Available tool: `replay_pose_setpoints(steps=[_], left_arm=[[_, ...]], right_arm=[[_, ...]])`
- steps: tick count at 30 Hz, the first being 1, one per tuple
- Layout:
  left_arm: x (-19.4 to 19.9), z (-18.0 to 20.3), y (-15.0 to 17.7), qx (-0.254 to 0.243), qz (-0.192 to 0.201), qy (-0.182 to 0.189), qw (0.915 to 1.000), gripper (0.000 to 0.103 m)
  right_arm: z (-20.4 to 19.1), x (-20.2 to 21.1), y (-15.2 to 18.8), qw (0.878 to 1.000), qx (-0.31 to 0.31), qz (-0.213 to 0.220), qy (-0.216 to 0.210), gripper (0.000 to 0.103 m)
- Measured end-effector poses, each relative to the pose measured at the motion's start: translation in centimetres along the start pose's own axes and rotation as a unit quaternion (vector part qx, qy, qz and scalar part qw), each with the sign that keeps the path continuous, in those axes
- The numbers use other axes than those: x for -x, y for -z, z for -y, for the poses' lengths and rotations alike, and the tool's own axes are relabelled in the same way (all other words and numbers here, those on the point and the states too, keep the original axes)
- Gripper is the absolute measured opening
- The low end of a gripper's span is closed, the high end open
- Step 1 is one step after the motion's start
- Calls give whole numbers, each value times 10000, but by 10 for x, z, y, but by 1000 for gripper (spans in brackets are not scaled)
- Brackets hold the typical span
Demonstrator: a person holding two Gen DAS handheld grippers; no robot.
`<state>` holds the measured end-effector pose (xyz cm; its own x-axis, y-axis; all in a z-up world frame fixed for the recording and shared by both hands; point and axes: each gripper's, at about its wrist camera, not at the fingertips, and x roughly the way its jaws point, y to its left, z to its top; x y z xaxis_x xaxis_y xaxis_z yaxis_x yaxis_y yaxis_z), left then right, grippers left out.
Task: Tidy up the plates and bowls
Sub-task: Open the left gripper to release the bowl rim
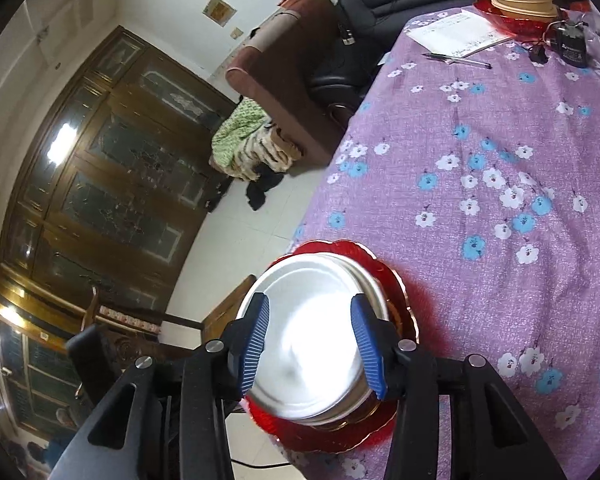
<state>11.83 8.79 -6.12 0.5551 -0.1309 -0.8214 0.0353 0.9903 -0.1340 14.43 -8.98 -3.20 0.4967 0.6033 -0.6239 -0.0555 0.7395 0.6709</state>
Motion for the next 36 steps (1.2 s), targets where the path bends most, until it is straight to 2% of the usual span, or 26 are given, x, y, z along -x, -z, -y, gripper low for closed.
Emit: replay_pose_setpoints(steps=[4,9,13,19,24,27,31,33,35,36], left_arm=[[-2,-3,-1,16,-10,-42,10000,15],[-2,-9,-2,109,-99,39,9999,15],[-1,-14,-3,169,-172,203,9995,18],[6,-20,-2,234,-252,362,9988,18],[14,-18,0,124,-78,204,9997,19],[11,-18,1,126,-124,281,9994,25],[26,-17,6,-2,211,295,9993,26],[35,-12,10,-162,434,134,9988,32],[46,-6,16,-252,737,11,9970,48],[51,-4,18,-278,908,-54,9955,50]], right_arm=[[-4,-8,9,9972,86,-551,-506,46],[-5,-24,25,9877,-39,-1216,-987,48],[3,-36,30,9866,-194,-1361,-881,51],[4,-39,29,9882,-192,-1301,-788,51],[3,-34,31,9895,-114,-1215,-780,51],[1,-29,31,9914,-8,-1113,-693,51],[2,-25,33,9922,26,-1072,-636,51],[4,-19,33,9934,44,-969,-606,51],[4,-9,35,9952,117,-800,-548,51],[2,-4,36,9958,184,-736,-513,51]])
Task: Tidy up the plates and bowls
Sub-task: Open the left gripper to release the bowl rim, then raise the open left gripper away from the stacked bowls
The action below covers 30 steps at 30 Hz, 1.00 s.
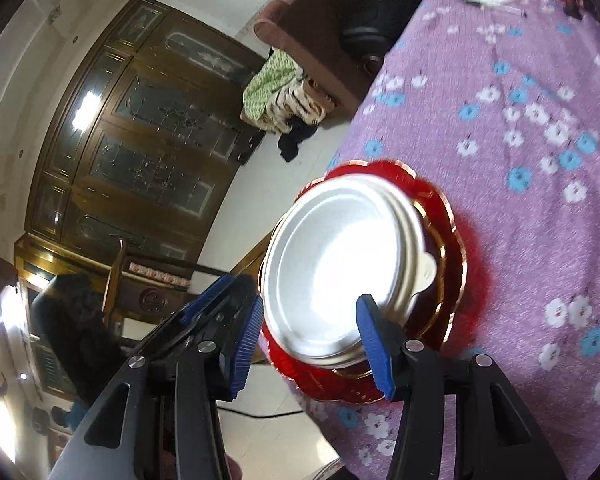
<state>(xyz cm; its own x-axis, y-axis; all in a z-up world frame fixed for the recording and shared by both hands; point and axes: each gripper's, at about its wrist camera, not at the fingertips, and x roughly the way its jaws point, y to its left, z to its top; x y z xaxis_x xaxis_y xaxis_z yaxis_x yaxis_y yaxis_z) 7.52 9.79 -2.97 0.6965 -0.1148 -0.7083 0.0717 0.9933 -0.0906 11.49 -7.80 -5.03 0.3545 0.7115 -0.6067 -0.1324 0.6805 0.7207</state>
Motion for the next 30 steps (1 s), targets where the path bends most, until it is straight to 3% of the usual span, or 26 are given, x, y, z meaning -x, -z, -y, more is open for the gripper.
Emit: replay_pose_setpoints(steps=[3,13,16,30], left_arm=[[16,6,4,-125,490,-354,9981,57],[39,21,10,-157,797,-588,9950,65],[47,29,15,-163,918,-546,9942,76],[72,53,23,-170,979,-256,9947,79]], right_arm=[[-5,10,6,9995,230,148,154,51],[-12,30,36,9963,663,375,385,51],[-14,42,45,9948,762,520,423,51],[-11,67,57,9931,835,724,384,51]])
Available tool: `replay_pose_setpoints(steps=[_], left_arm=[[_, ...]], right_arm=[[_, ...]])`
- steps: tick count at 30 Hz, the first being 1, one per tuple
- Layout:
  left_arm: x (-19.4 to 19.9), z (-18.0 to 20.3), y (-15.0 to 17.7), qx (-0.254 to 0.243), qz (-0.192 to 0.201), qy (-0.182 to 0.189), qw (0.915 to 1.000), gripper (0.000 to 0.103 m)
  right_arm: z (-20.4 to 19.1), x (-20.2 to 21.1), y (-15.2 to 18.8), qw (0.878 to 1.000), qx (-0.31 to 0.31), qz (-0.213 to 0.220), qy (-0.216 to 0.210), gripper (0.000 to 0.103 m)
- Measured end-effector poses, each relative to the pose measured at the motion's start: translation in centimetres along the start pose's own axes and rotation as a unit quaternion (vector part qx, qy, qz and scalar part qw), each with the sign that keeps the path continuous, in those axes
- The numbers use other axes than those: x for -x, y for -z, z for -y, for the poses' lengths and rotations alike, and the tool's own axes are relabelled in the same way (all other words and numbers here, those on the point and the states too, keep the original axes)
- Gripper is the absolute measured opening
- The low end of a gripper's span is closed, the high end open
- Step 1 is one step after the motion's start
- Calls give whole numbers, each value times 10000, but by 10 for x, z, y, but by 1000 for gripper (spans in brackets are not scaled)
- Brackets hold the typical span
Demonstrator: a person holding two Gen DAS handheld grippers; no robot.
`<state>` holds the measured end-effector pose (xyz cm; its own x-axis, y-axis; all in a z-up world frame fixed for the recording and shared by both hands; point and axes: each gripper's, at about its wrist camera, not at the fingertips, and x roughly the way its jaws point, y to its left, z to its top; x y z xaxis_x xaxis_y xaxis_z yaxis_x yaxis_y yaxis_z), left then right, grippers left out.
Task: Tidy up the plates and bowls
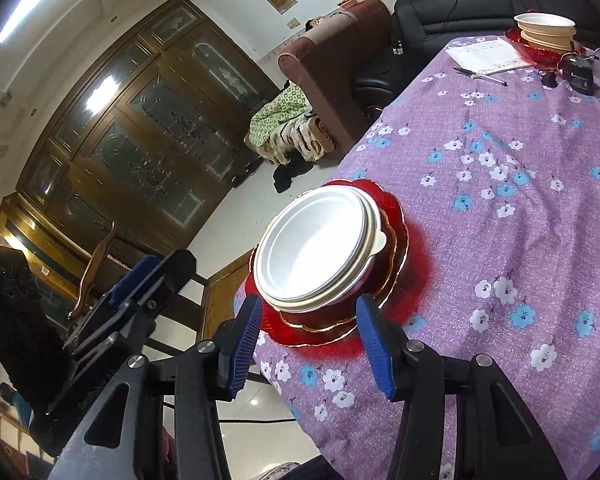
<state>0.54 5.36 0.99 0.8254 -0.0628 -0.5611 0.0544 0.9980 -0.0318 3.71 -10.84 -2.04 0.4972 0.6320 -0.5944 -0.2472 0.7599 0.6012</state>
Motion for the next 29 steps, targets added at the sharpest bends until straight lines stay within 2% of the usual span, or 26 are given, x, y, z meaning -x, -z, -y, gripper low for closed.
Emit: replay_pose_setpoints(steps=[8,15,19,24,29], left_arm=[[-9,-4,1,220,-183,-134,9995,80],[-25,-14,5,426,-439,-349,9975,82],[-32,-19,9,520,-597,-335,9963,82],[-34,-27,11,653,-568,-436,9953,82],[-36,-30,11,686,-552,-490,9949,82]], right_arm=[[4,3,-3,10000,-70,54,-34,51],[-7,-9,-6,10000,35,-13,-48,51],[-13,-19,-5,9999,120,-53,-24,51],[-18,-28,-5,9997,166,25,149,51],[-19,-34,-5,9998,143,-6,150,51]])
